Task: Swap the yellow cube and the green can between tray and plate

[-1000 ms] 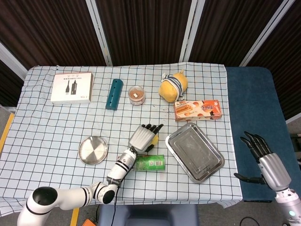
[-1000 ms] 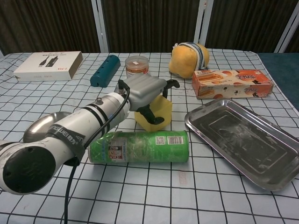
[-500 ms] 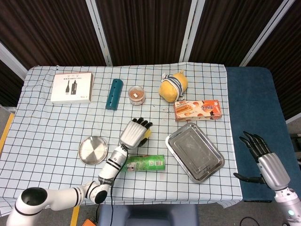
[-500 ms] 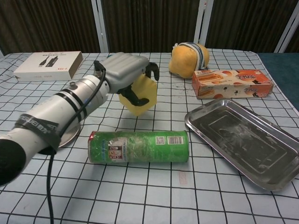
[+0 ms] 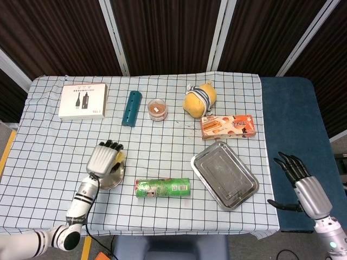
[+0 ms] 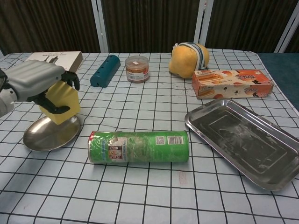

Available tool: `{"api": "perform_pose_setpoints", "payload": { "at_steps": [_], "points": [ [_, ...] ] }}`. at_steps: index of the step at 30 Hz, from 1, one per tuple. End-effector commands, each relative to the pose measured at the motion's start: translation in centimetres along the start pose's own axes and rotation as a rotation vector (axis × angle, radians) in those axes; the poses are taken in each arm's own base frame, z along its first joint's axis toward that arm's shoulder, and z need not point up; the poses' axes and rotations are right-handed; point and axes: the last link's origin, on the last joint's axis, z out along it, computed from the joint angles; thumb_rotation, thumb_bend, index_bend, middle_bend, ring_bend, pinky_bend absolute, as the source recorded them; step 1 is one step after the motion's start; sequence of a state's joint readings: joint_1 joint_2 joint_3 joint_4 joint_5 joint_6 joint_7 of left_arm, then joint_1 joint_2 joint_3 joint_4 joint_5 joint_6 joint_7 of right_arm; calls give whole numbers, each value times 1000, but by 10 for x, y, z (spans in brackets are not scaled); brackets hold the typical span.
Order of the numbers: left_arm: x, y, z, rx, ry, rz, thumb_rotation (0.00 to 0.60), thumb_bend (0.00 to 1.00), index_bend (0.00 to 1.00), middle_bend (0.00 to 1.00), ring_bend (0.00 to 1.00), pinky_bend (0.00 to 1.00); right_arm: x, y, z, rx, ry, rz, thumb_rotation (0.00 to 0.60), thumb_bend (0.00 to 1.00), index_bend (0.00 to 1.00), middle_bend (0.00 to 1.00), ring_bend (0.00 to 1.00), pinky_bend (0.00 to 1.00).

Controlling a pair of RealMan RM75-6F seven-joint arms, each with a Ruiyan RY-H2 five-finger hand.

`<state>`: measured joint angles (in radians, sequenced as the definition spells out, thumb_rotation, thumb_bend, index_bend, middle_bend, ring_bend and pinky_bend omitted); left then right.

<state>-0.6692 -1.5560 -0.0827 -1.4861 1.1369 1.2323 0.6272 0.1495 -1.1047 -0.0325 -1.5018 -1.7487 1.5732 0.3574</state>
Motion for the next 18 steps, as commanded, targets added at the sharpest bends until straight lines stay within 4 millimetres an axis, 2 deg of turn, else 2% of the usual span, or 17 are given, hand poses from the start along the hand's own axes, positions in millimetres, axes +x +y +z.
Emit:
{"api": "perform_pose_setpoints", "payload": {
  "at_steps": [1,5,7,13,16,18],
  "points": [
    [-8,-11,-9,23,-14,-9,600,435,343,504,560,673,-1,-1,1,0,-1,-1,600,52,0,0,0,54],
    [-13,-15,-12,33,-14,-3,600,434,336,467,509,667,-3,-1,1,0,-8,-7,600,52,0,0,0,54],
    [-14,-15,-13,32,-8,9,600,431,298,403,448,635,-3,-1,1,-2,-10,-8,600,52,0,0,0,54],
    [-9,-15,-23,39,-48,-18,600,409,31,107,163,407,-1,0,2,-9,-4,-4,600,52,0,0,0,54],
    [-8,-16,-29,47,-82,-18,600,396,0,19,76,318,-1,-1,1,-8,-2,-3,600,52,0,0,0,54],
    [-8,-17,-31,52,-103,-17,600,393,0,1,44,290,-1,-1,1,-8,-3,-2,600,52,0,0,0,54]
  ]
}}
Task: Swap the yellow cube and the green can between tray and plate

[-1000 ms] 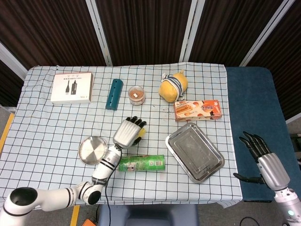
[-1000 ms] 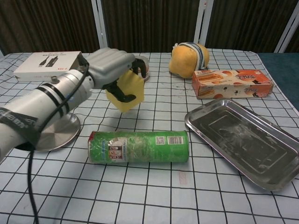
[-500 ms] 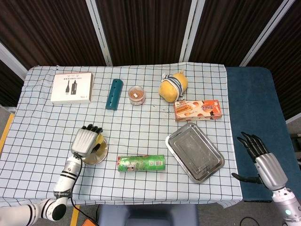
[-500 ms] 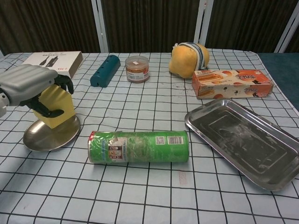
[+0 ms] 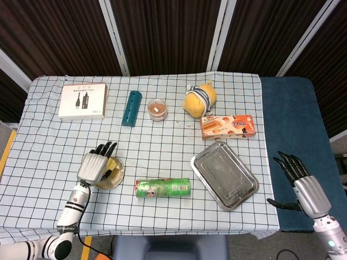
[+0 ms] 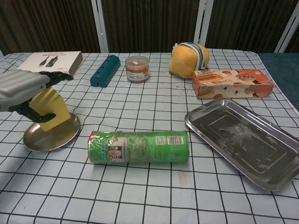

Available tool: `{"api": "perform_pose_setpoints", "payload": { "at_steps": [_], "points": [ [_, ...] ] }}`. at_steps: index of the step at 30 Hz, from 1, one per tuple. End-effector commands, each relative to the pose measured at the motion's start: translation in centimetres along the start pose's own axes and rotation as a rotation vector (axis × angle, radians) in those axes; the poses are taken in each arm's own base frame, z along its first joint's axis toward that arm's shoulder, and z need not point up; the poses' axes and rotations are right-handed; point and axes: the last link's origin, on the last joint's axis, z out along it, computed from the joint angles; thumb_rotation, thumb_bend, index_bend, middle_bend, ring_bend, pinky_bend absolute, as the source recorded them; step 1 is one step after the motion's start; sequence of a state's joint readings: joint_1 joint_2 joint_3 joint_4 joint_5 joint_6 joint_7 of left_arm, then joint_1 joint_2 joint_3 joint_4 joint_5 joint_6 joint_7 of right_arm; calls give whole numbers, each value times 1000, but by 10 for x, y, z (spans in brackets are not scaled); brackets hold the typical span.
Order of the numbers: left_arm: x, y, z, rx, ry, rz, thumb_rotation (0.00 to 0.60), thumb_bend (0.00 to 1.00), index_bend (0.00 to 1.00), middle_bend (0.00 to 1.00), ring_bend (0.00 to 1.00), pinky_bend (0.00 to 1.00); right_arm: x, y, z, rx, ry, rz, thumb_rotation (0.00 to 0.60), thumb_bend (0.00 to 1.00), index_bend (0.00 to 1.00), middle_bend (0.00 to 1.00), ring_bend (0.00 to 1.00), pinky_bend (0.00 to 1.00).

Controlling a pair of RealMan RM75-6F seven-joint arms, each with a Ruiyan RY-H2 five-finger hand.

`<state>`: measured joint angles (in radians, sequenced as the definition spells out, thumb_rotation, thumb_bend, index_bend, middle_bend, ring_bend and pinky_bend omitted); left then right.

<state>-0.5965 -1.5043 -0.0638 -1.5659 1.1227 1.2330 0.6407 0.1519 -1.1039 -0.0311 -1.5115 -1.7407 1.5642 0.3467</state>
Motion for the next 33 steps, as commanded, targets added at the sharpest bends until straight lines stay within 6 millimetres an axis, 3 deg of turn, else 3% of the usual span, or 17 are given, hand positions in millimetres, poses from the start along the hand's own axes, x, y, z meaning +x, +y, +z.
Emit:
{"api": "perform_pose_setpoints", "payload": {
  "at_steps": [1,8,13,18,23,28,33],
  "points": [
    [-1,-4,-5,13,-40,7,600,393,0,0,28,272,0,0,0,-1,-1,0,600,52,0,0,0,54],
    [1,-10,-9,30,-68,-4,600,379,0,0,0,184,-1,0,1,-4,-9,-4,600,52,0,0,0,54],
    [17,-28,-24,80,-23,-50,600,373,0,0,0,170,-2,0,1,-6,-11,-4,600,51,0,0,0,54],
    [39,-63,-66,123,136,-121,600,363,0,0,0,171,-4,0,4,2,-12,-5,600,52,0,0,0,54],
    [35,-95,-115,140,220,-161,600,363,0,0,0,170,-10,-3,10,12,-23,-10,600,52,0,0,0,54],
    [18,-113,-147,163,240,-179,600,363,0,0,0,168,-19,-19,26,60,-86,-5,600,52,0,0,0,54],
    [20,-124,-150,188,262,-177,600,358,0,1,2,167,-29,-57,59,188,-169,11,600,52,0,0,0,101]
  ]
}}
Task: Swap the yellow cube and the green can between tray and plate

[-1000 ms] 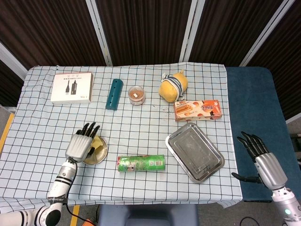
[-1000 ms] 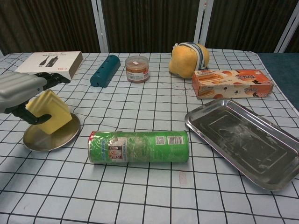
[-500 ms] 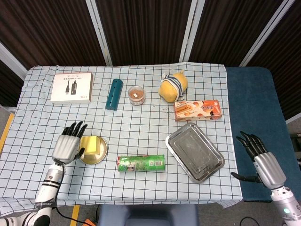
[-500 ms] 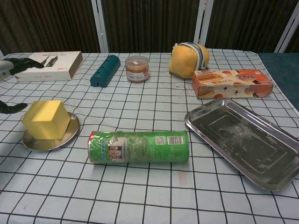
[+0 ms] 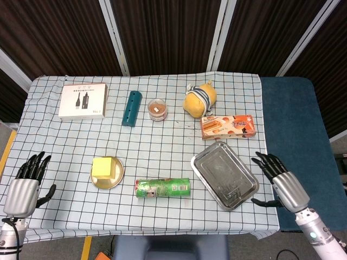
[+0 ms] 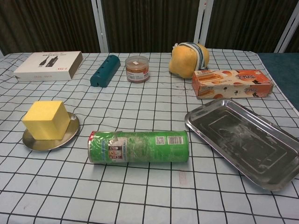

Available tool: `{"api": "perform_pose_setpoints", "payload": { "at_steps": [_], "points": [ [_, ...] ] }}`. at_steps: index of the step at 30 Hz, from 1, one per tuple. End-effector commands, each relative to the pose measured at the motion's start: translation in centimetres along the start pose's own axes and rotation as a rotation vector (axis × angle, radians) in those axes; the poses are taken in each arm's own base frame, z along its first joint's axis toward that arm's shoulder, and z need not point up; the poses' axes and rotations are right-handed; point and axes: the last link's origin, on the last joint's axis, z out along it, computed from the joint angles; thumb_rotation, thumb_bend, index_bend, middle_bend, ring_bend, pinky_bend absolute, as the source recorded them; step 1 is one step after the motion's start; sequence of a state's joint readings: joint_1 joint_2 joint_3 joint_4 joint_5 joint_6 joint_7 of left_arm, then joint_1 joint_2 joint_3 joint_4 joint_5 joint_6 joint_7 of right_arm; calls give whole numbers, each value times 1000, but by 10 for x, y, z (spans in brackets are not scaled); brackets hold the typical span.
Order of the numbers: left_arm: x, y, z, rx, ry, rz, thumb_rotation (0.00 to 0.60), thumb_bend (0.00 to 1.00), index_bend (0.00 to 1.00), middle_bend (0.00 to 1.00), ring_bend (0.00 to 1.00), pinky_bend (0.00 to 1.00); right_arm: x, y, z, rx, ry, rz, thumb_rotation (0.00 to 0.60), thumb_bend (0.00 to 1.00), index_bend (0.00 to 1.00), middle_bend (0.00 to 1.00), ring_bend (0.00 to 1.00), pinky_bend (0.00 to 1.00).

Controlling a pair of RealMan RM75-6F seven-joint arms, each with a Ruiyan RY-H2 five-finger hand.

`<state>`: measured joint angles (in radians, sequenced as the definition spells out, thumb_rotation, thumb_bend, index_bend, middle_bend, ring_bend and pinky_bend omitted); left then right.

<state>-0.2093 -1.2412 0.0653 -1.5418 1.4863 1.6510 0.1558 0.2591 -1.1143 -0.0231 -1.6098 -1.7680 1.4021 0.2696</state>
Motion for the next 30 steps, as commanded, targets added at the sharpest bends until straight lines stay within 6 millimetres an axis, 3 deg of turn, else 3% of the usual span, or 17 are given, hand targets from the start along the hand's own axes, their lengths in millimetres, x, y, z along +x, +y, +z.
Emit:
{"api": "perform_pose_setpoints", "payload": {
  "at_steps": [1,9,15,30],
  "points": [
    [5,-9,-3,30,22,-22,600,359,0,2,2,167,-5,-31,33,114,-61,6,600,52,0,0,0,122],
    [5,-18,-6,84,-25,2,600,358,0,4,3,166,-33,-93,92,249,-256,-30,600,52,15,0,0,132],
    [9,-23,-6,108,-33,-4,600,359,0,6,3,166,-59,-123,131,258,-380,-54,600,52,43,27,0,132],
    [17,-37,-6,172,-34,-35,600,360,15,16,16,167,-112,-153,180,166,-526,-37,600,51,204,164,94,133]
  ]
}}
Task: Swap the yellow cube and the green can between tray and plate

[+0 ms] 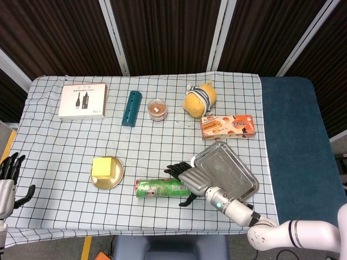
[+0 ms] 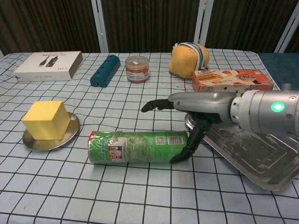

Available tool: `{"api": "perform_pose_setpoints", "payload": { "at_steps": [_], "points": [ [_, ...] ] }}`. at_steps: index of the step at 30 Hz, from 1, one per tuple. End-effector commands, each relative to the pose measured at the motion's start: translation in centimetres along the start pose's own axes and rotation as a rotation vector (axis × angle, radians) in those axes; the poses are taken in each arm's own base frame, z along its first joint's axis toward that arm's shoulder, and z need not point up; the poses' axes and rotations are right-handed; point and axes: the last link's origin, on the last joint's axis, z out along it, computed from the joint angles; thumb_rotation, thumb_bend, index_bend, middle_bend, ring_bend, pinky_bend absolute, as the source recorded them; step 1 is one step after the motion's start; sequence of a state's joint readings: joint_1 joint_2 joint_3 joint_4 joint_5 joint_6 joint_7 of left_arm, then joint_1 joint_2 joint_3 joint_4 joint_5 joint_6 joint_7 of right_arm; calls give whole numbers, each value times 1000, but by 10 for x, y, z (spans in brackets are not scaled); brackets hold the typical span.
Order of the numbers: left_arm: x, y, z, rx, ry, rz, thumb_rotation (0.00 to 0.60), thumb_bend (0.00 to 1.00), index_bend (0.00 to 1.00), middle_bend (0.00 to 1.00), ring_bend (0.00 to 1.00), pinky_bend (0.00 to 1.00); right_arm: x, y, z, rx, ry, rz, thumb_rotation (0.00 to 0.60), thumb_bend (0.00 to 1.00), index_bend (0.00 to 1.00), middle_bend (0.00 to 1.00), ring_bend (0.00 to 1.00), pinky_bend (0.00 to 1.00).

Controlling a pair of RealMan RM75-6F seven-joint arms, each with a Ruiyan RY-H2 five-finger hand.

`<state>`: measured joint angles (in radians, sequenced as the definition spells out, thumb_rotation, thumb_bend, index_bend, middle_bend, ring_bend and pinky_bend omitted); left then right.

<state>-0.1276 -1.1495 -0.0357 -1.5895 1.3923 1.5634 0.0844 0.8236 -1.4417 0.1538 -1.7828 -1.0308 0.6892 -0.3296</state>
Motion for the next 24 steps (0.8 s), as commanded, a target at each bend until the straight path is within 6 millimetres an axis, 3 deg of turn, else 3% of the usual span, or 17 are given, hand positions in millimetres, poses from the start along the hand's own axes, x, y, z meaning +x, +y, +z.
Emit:
{"api": "perform_pose_setpoints", "payload": {
  "at_steps": [1,12,24],
  "points": [
    [1,-1,0,6,-4,-5,600,360,17,16,16,166,-4,-9,20,-1,-18,-11,600,52,221,179,110,136],
    [5,-6,0,21,-13,-29,600,360,38,18,16,167,-8,-12,53,-59,16,30,600,52,397,340,286,244],
    [7,-8,0,22,-21,-44,600,361,59,33,34,167,-13,-7,63,-119,102,-30,600,52,668,553,538,450]
  ]
}}
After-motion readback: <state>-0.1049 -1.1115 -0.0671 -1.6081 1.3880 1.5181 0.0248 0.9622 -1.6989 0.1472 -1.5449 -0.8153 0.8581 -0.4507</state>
